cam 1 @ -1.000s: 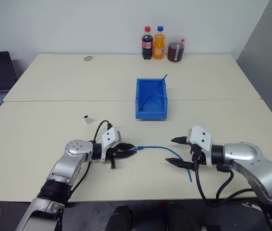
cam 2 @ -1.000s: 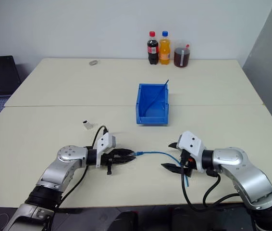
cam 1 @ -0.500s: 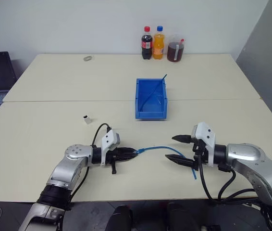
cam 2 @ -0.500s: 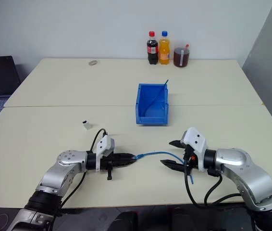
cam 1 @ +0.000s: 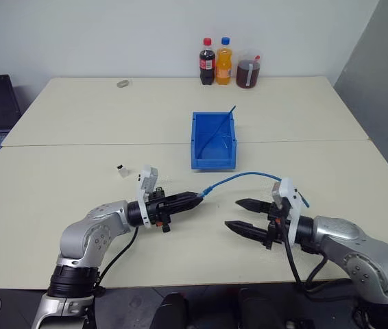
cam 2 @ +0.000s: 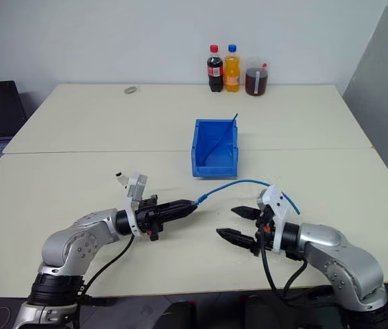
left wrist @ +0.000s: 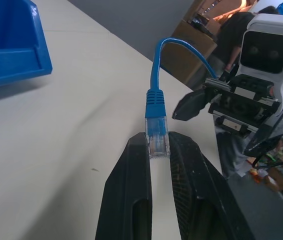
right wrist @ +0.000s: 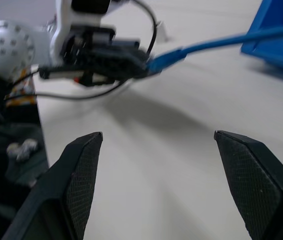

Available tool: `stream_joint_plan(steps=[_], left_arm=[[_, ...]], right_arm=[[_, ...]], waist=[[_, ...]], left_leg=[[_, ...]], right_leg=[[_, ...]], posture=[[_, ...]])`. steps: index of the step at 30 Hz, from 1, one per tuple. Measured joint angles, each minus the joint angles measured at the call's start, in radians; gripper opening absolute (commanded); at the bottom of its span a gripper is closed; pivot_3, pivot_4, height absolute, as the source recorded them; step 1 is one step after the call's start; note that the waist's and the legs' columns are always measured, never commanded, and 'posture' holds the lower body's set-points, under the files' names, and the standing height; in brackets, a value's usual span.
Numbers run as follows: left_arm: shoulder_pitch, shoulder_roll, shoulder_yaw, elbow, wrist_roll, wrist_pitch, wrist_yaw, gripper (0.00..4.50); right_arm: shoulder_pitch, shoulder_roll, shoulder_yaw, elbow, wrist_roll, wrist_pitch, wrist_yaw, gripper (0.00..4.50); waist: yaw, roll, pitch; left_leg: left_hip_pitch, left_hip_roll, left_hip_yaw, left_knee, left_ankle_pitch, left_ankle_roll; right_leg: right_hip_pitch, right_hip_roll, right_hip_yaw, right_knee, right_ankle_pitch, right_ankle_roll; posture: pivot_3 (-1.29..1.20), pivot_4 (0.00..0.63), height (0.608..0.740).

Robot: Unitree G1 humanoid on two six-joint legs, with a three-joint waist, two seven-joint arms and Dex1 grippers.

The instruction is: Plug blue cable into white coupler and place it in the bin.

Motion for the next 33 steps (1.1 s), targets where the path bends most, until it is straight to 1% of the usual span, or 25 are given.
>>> stream_joint_plan(steps=[3, 5, 12, 22, 24, 25, 26, 30, 32, 33], left_arm=[[-0.001, 0.0, 0.004, -0.012, -0.032, 0.026, 0.006, 0.23], [-0.001, -0.002, 0.008, -0.016, -0.043, 0.042, 0.016, 0.23], [0.0, -0.001, 0.008, -0.039, -0.063, 0.048, 0.031, 0.23], [0.007, 0.005, 0.008, -0.047, -0.071, 0.056, 0.042, 0.23], [0.008, 0.007, 0.008, -0.047, -0.071, 0.056, 0.042, 0.23], [0.009, 0.009, 0.008, -0.047, -0.071, 0.056, 0.042, 0.23], [0.009, 0.009, 0.008, -0.047, -0.071, 0.056, 0.042, 0.23], [0.01, 0.014, 0.006, -0.047, -0.067, 0.052, 0.042, 0.23], [0.011, 0.014, 0.005, -0.047, -0.067, 0.046, 0.041, 0.23], [0.011, 0.014, 0.004, -0.048, -0.067, 0.044, 0.041, 0.23]], right_arm=[[-0.015, 0.027, -0.001, 0.019, 0.006, -0.016, -0.021, 3.79], [-0.048, 0.065, 0.0, 0.06, 0.038, -0.008, -0.028, 3.79], [-0.11, 0.14, 0.003, 0.153, 0.107, 0.035, -0.048, 3.79], [-0.166, 0.185, 0.007, 0.232, 0.121, 0.043, -0.055, 3.79], [-0.169, 0.187, 0.009, 0.233, 0.122, 0.043, -0.055, 3.44], [-0.17, 0.187, 0.012, 0.233, 0.124, 0.044, -0.054, 3.34], [-0.171, 0.188, 0.012, 0.234, 0.127, 0.045, -0.053, 3.02], [-0.185, 0.188, 0.016, 0.237, 0.129, 0.051, -0.044, 2.18], [-0.186, 0.184, 0.021, 0.237, 0.129, 0.053, -0.036, 1.68], [-0.186, 0.183, 0.022, 0.237, 0.129, 0.054, -0.035, 1.52]], waist=[[0.001, 0.0, 0.0], [-0.001, 0.0, 0.0], [0.0, 0.0, 0.0], [0.0, 0.0, 0.0], [0.0, 0.0, 0.0], [0.0, 0.0, 0.0], [0.0, 0.0, 0.0], [0.0, 0.0, 0.0], [0.0, 0.0, 0.0], [0.0, 0.0, 0.0]], left_leg=[[0.0, 0.0, 0.0, 0.0, 0.0, 0.0], [0.0, 0.0, 0.0, 0.0, 0.0, 0.0], [0.0, 0.001, 0.001, 0.0, 0.0, 0.0], [0.0, 0.0, 0.001, 0.0, 0.0, 0.0], [0.0, 0.001, 0.001, 0.0, 0.0, 0.0], [0.0, 0.001, 0.001, 0.0, 0.0, 0.0], [0.0, 0.001, 0.001, 0.0, 0.0, 0.0], [0.0, 0.001, 0.001, 0.0, 0.0, 0.0], [0.0, 0.001, 0.001, 0.0, 0.0, 0.0], [0.0, 0.001, 0.001, 0.0, 0.0, 0.0]], right_leg=[[0.0, 0.0, 0.0, 0.0, 0.0, 0.0], [0.0, 0.0, 0.001, 0.0, 0.0, -0.001], [0.0, 0.001, 0.001, 0.0, 0.0, -0.001], [0.0, 0.001, 0.001, 0.0, 0.001, -0.001], [-0.001, 0.001, 0.001, 0.0, 0.001, -0.001], [-0.001, 0.001, 0.001, 0.0, 0.001, -0.001], [-0.001, 0.001, 0.001, 0.0, 0.001, -0.001], [-0.001, 0.001, 0.001, 0.0, 0.0, -0.001], [-0.001, 0.001, 0.001, 0.0, 0.0, -0.001], [-0.001, 0.001, 0.001, 0.0, 0.0, -0.001]], posture=[[0.0, 0.15, 0.74], [0.0, 0.15, 0.74], [0.0, 0.15, 0.74], [0.0, 0.15, 0.74], [0.0, 0.15, 0.74], [0.0, 0.15, 0.74], [0.0, 0.15, 0.74], [0.0, 0.15, 0.74], [0.0, 0.15, 0.74], [0.0, 0.15, 0.74]])
